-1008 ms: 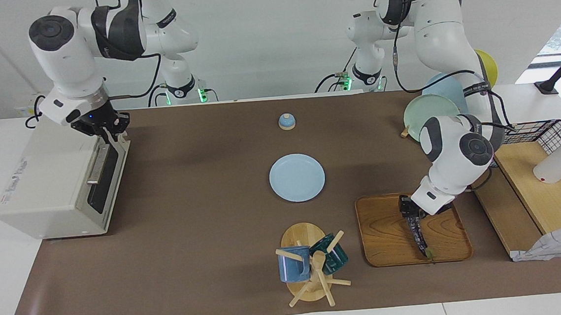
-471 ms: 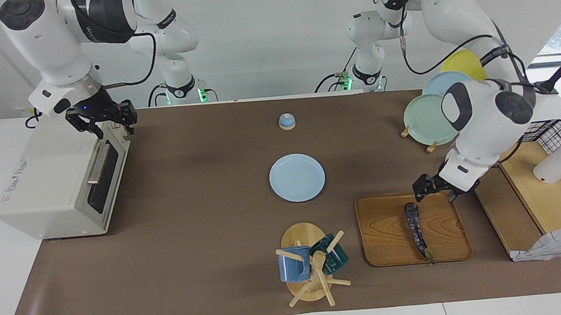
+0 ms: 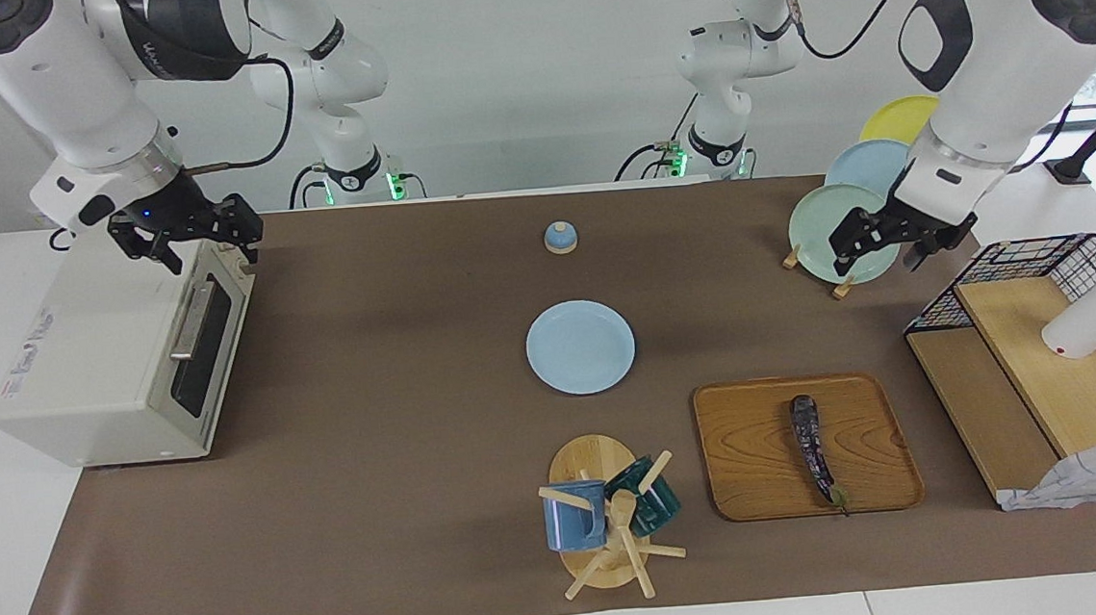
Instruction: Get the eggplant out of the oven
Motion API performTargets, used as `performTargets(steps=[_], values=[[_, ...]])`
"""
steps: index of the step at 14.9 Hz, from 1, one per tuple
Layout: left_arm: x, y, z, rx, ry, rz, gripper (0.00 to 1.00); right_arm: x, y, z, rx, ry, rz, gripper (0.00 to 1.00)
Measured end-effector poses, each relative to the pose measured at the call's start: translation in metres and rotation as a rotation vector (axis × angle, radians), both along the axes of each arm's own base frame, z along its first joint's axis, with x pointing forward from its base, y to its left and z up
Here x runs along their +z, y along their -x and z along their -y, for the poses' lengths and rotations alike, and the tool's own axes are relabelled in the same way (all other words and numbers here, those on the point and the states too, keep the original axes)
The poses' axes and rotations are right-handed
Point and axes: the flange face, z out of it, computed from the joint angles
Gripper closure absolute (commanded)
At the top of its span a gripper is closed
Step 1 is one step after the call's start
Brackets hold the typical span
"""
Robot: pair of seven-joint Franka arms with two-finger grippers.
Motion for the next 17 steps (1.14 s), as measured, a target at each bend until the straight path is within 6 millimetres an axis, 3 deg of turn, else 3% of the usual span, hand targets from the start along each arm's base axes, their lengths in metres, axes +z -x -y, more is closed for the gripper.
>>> performTargets(steps=[2, 9, 17], values=[[0.004, 0.016, -0.001, -0.001, -0.007, -0.03, 0.0, 0.0, 0.0, 0.003, -0.006, 0.0, 0.001, 0.0], [-0.032, 0.045, 0.0, 0.0, -0.019, -0.068, 0.0, 0.005, 0.003, -0.002, -0.018, 0.001, 0.009, 0.0], [-0.003, 0.057, -0.007, 0.009, -0.021, -0.081, 0.0, 0.007, 0.004, 0.001, -0.041, 0.002, 0.013, 0.0]])
